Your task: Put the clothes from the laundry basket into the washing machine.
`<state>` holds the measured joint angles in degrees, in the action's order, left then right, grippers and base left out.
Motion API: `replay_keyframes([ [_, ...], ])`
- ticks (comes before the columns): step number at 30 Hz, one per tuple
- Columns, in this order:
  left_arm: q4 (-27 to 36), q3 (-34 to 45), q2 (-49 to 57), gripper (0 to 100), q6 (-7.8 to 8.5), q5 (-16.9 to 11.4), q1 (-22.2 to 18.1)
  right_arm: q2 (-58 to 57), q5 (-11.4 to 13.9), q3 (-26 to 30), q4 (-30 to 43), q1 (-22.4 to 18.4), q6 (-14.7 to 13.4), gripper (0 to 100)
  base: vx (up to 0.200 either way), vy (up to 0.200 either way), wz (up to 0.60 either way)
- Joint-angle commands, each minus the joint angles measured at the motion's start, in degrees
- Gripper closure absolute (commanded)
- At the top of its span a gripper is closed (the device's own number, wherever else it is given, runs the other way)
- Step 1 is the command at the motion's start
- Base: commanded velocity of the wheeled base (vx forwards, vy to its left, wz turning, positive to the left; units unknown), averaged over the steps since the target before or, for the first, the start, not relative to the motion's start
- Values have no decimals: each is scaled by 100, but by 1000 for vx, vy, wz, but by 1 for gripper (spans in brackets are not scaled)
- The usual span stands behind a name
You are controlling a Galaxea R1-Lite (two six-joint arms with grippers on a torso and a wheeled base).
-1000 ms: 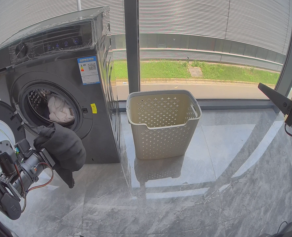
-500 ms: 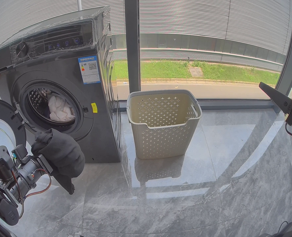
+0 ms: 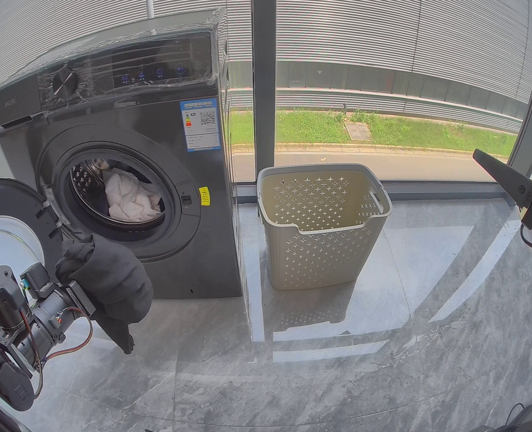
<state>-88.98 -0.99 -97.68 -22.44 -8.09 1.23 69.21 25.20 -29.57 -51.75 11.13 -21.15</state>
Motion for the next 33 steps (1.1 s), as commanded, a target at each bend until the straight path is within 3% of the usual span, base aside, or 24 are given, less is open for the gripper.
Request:
replay_keyframes([
  [1, -49, 99, -14, 100, 3, 1, 0, -4, 3, 4, -2, 3, -3, 0, 0, 200, 0],
  [15, -49, 72, 4, 100, 12, -78, 18, 5, 11, 4, -2, 12, -3, 0, 0, 200, 0],
  [21, -41, -165, -67, 100, 179, -430, 26, -4, 11, 4, -2, 12, -3, 0, 100, 0, 0],
  [26, -32, -139, -93, 100, 205, -500, 79, -4, 11, 13, -2, 12, -3, 0, 200, 0, 0],
  [31, 12, -130, -181, 100, 443, -474, 176, 14, 11, 4, -2, 12, 6, 0, 160, 0, 0],
  [33, 3, -183, -207, 100, 434, -483, 176, 14, 11, 4, -2, 12, 6, 0, 0, 0, 0],
])
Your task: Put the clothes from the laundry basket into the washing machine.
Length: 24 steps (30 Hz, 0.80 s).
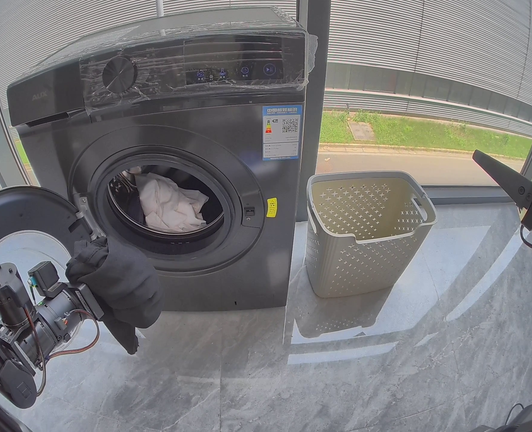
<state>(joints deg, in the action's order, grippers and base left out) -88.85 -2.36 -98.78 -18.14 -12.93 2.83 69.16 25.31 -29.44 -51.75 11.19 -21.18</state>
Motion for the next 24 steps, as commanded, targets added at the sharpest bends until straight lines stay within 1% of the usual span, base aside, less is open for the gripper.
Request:
replay_keyframes([
  [1, -10, -97, -115, 100, 12, 1, 16, 19, 0, -9, -2, 6, -1, 0, 0, 0, 0],
  [4, 8, -256, -238, 100, 21, 19, 16, 19, 0, -9, -2, 6, 8, 0, 0, 0, 0],
  [7, 16, -431, -300, 100, -164, 89, 16, 19, 0, -9, -2, 6, 8, 0, 0, 0, 0],
  [9, 8, -449, -256, 100, -287, 186, -2, 19, 0, -9, -2, 6, -1, 0, 0, 0, 0],
  [10, 8, -440, -229, 100, -313, 204, -2, 19, 0, -18, -2, 6, -1, 0, 0, 0, 0],
  [16, -10, -344, -212, 100, -243, 177, -2, 36, 0, -18, -2, 6, 8, 0, 0, 0, 0],
  [19, 8, -352, -265, 100, -128, 133, 16, 10, 0, -9, -2, 6, 8, 0, 0, 0, 0],
  [20, 8, -352, -291, 100, -58, 116, 16, 10, 0, -9, -2, 6, 8, 0, 0, 0, 0],
  [21, 8, -352, -291, 100, -58, 116, 16, 10, 0, -9, -2, 6, 8, 0, 0, 0, 0],
  [22, 16, -361, -308, 100, -23, 72, 16, 10, 0, -9, -2, 6, 8, 0, 200, 0, 0],
  [24, 8, -379, -317, 100, -14, -7, 16, 10, 0, -9, -2, 6, 8, 0, 200, 0, 0],
])
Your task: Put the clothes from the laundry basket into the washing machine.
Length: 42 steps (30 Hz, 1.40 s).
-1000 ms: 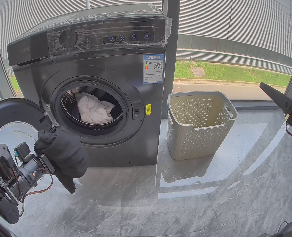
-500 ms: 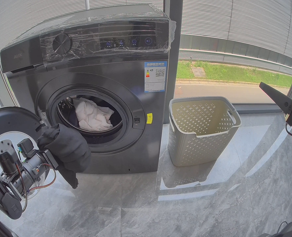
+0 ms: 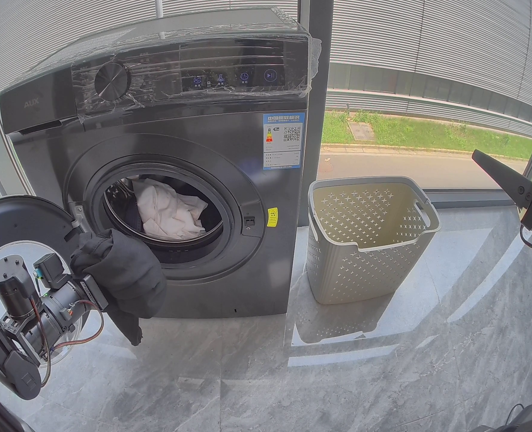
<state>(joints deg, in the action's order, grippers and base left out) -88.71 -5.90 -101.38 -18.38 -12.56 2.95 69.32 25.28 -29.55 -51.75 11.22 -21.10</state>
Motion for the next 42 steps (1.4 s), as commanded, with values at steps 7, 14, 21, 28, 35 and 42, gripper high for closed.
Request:
replay_keyframes([
  [7, 3, -157, -163, 100, 28, -36, 4, 3, 3, -16, -2, 3, 1, 0, 200, 0, 0],
  [14, -6, -201, -471, 100, 239, -19, 162, 3, 3, -16, -2, 3, 1, 0, 57, 0, 0],
  [21, 3, -1141, -1227, 100, -69, 306, 180, 29, 12, -16, -2, 3, 10, 0, 0, 0, 0],
  [28, -6, -1906, -2149, 100, -517, 1062, 285, 47, 12, -51, -2, 3, 1, 0, 0, 0, 0],
  [35, -15, -2785, -2844, 100, -737, 1528, 320, 126, 3, -68, -2, -58, -8, 0, 0, 0, 0],
  [42, -23, -4165, -3424, 100, -781, 1546, 610, 196, 3, -77, -2, -137, -8, 0, 0, 0, 0],
])
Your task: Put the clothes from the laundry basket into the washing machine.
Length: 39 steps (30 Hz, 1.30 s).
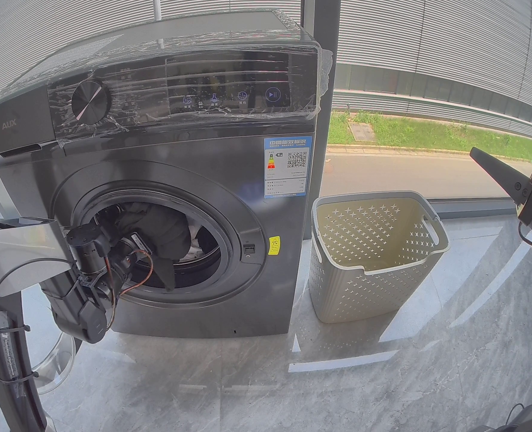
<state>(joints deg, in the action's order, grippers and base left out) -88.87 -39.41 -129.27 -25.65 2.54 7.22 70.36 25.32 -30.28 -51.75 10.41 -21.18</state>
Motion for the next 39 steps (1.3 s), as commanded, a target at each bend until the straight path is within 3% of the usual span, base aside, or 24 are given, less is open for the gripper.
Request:
replay_keyframes([
  [1, -8, -814, -635, 100, -54, 36, 184, 92, -1, -4, -2, -57, -1, 0, 0, 0, 0],
  [8, -25, -1411, -995, 100, -98, 28, 210, 135, -1, -4, -2, -206, -1, 0, 0, 0, 0],
  [9, -34, -1684, -1188, 100, -265, 45, 210, 144, -1, 5, -2, -206, 8, 0, 0, 0, 0],
  [12, -34, -2088, -1347, 100, -406, 142, 210, 179, -1, 5, -2, -232, 8, 0, 0, 0, 0],
  [19, -60, -3160, -1593, 100, -441, 142, 228, 232, -1, 22, -2, -294, 17, 0, 0, 0, 0],
  [26, -60, -3609, -2006, 100, -485, 151, 245, 302, -1, 22, -2, -303, 17, 0, 0, 0, 0],
  [29, -60, -3828, -2111, 100, -555, 160, 245, 311, -1, 22, -2, -303, 17, 0, 0, 0, 0],
  [30, -52, -4092, -2208, 100, -678, 186, 245, 329, -1, 13, -2, -303, 17, 0, 0, 0, 0],
  [33, -43, -4373, -2348, 100, -819, 239, 228, 338, -1, 5, -2, -303, 26, 0, 0, 0, 0],
  [37, -52, -4408, -2401, 100, -889, 256, 219, 364, 8, 5, -2, -303, 26, 0, 0, 0, 0],
  [38, -52, -4417, -2410, 0, -889, 239, 219, 382, -1, -4, -2, -303, 34, 0, 0, 0, 0],
  [39, -52, -4417, -2410, 0, -880, 221, 219, 390, 8, -4, -2, -303, 34, 0, 0, 0, 0],
])
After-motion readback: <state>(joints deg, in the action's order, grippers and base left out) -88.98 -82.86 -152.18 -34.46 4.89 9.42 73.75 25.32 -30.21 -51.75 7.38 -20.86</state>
